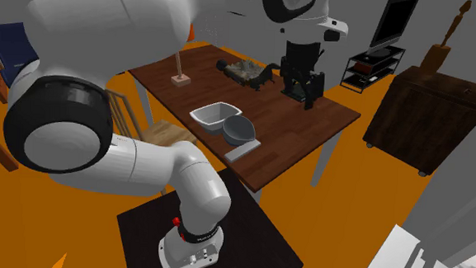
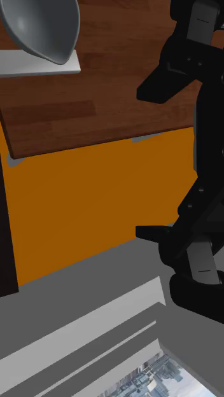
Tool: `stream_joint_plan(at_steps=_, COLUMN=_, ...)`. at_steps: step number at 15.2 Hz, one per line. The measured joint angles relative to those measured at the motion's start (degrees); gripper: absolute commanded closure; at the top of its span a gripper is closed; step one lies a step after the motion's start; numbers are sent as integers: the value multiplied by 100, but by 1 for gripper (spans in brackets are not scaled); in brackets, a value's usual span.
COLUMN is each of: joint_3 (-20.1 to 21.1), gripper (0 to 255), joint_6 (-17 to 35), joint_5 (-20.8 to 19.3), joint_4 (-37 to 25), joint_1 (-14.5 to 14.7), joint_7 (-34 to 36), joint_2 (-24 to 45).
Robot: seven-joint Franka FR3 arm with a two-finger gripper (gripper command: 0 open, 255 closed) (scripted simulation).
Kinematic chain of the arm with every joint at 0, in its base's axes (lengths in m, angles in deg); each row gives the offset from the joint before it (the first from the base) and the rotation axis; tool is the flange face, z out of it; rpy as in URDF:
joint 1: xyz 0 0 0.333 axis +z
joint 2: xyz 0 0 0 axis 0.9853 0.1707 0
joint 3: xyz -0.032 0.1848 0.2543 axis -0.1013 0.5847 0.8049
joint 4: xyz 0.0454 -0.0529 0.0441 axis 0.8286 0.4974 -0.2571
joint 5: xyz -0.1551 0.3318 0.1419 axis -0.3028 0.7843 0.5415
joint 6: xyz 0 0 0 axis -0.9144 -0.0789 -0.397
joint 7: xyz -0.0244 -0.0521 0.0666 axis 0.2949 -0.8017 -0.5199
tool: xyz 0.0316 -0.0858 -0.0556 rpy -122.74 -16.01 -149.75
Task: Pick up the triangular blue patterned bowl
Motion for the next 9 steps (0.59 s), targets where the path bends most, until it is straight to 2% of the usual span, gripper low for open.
stream_joint_plan(at_steps=4, joint_3=161, gripper=0, joint_6=227, joint_5=137, joint_4=232, joint_1=73, joint_7=168, joint_2=29)
stream_joint_plan(at_steps=9, joint_3=605, gripper=0, joint_6=764, joint_5=499, joint_4=738, joint_1=279, joint_7=604, joint_2=120)
